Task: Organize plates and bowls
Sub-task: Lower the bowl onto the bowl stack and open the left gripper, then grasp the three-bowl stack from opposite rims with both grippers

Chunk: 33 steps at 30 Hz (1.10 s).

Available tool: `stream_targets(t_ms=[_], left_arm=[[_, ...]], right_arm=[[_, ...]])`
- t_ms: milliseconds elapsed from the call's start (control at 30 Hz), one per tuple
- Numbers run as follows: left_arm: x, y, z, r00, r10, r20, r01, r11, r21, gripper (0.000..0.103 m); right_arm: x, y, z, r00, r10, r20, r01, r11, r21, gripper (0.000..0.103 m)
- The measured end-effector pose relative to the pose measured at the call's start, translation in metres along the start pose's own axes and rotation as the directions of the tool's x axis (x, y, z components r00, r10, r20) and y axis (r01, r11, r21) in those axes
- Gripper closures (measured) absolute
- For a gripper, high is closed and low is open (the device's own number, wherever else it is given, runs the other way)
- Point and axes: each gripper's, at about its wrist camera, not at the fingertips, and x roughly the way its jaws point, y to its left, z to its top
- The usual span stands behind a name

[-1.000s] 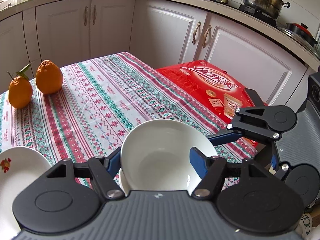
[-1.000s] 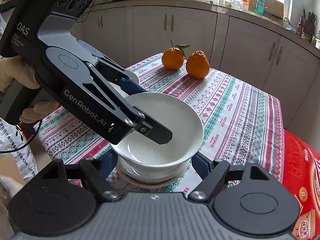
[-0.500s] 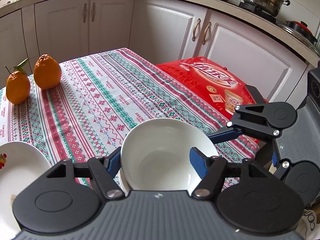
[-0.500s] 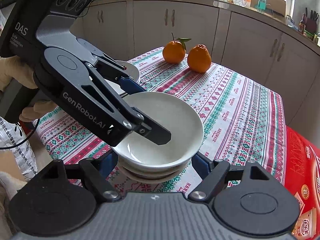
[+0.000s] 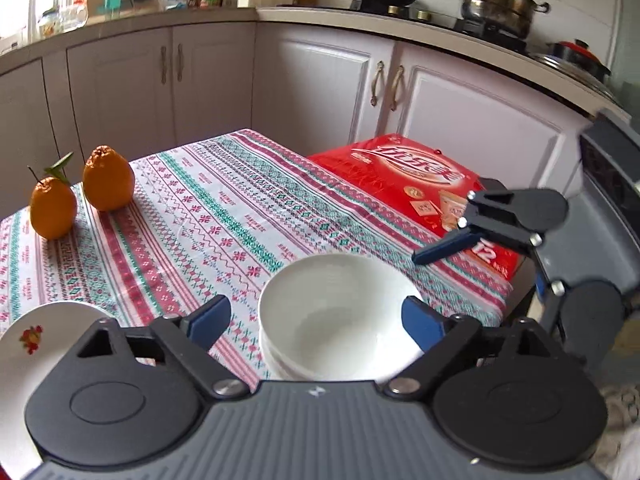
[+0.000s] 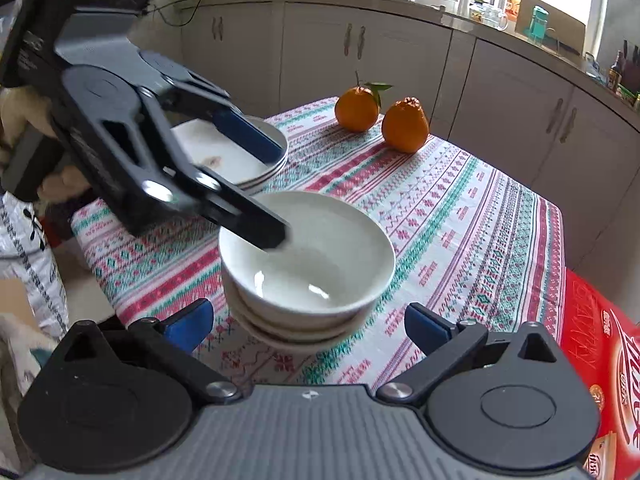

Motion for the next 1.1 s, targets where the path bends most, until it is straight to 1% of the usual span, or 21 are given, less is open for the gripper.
stream_targets(t_ms=[167, 267, 433, 567, 633, 767, 833, 1000, 1100], left_arm=[[-0.009, -0.006, -0.026, 0.998, 0.0, -0.059, 0.004, 0.997, 0.072, 0.009], [-0.003, -0.01, -0.04, 0.994, 0.024, -0.107, -0.01, 0.991, 0.13, 0.009], [0.022, -0.004, -0.052, 0.985, 0.017, -0.169, 0.007, 0.99, 0.139, 0.009], [0.037, -0.006, -0.053, 0.983, 0.014, -0.182, 0.021, 0.982, 0.189, 0.009], [0.043, -0.004, -0.05, 0.981, 0.002, -0.192, 0.038, 0.979, 0.203, 0.009], [0.056, 0.0, -0.047, 0.975, -0.019, -0.223, 0.071, 0.971, 0.227, 0.01], [0.061, 0.0, -0.047, 0.97, -0.031, -0.241, 0.093, 0.964, 0.25, 0.01], [0.068, 0.0, -0.042, 0.961, -0.069, -0.269, 0.153, 0.941, 0.303, 0.012], [0.069, 0.002, -0.037, 0.958, -0.096, -0.272, 0.181, 0.933, 0.31, 0.013]], right_arm=[[0.003, -0.003, -0.01, 0.999, 0.015, -0.041, -0.015, 1.0, -0.022, 0.0], [0.009, -0.005, -0.014, 0.998, 0.024, -0.066, -0.026, 0.999, -0.031, 0.0], [0.026, -0.006, -0.014, 0.995, 0.023, -0.1, -0.029, 0.998, -0.062, 0.0], [0.04, -0.008, -0.01, 0.992, 0.041, -0.12, -0.052, 0.995, -0.086, 0.0], [0.046, -0.009, -0.009, 0.991, 0.046, -0.127, -0.061, 0.992, -0.109, 0.0], [0.058, -0.008, -0.007, 0.99, 0.05, -0.131, -0.076, 0.976, -0.206, 0.0], [0.063, -0.009, -0.006, 0.988, 0.068, -0.14, -0.1, 0.966, -0.24, 0.0], [0.067, -0.012, 0.001, 0.974, 0.144, -0.176, -0.194, 0.929, -0.314, 0.002], [0.069, -0.015, 0.006, 0.965, 0.17, -0.198, -0.229, 0.913, -0.337, 0.006]])
